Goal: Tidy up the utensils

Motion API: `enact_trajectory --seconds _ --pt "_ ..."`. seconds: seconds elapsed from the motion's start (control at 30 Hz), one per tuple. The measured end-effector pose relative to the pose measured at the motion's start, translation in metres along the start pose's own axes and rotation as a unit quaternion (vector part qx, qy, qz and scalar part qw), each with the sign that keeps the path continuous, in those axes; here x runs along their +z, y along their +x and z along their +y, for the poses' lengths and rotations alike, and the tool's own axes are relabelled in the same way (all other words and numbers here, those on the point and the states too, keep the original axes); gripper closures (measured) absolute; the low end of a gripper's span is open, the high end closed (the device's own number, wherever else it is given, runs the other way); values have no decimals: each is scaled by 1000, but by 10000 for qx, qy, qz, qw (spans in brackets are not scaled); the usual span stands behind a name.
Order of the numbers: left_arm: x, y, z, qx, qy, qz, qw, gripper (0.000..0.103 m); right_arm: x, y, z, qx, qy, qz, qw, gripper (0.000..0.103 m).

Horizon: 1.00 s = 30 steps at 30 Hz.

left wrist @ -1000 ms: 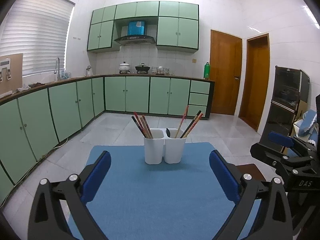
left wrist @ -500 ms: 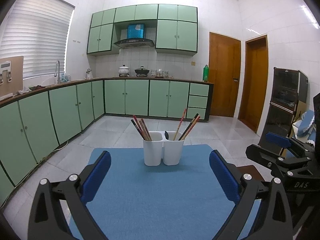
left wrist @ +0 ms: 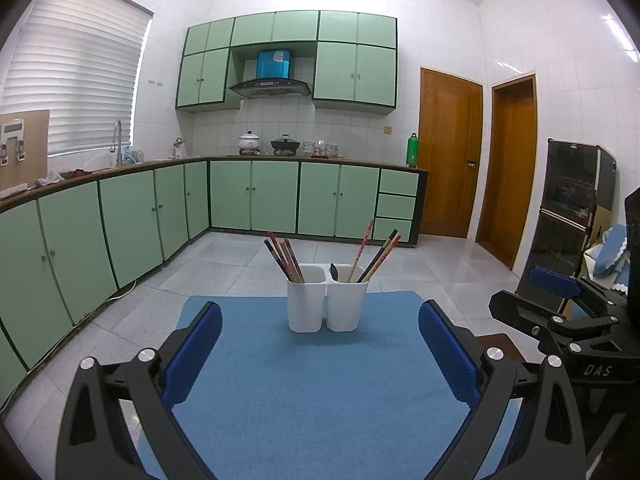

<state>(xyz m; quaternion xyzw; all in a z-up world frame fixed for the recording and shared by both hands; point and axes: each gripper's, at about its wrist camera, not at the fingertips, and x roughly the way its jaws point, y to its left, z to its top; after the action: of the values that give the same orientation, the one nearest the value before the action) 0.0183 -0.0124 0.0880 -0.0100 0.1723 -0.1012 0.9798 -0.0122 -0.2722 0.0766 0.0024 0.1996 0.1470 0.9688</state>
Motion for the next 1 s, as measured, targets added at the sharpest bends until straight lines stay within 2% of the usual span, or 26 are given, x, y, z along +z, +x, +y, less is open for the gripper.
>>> enact_trajectory --seconds 1.0 --pt "-1 -4 1 11 -20 1 10000 6 -1 -2 3 -2 -16 -2 10000 6"
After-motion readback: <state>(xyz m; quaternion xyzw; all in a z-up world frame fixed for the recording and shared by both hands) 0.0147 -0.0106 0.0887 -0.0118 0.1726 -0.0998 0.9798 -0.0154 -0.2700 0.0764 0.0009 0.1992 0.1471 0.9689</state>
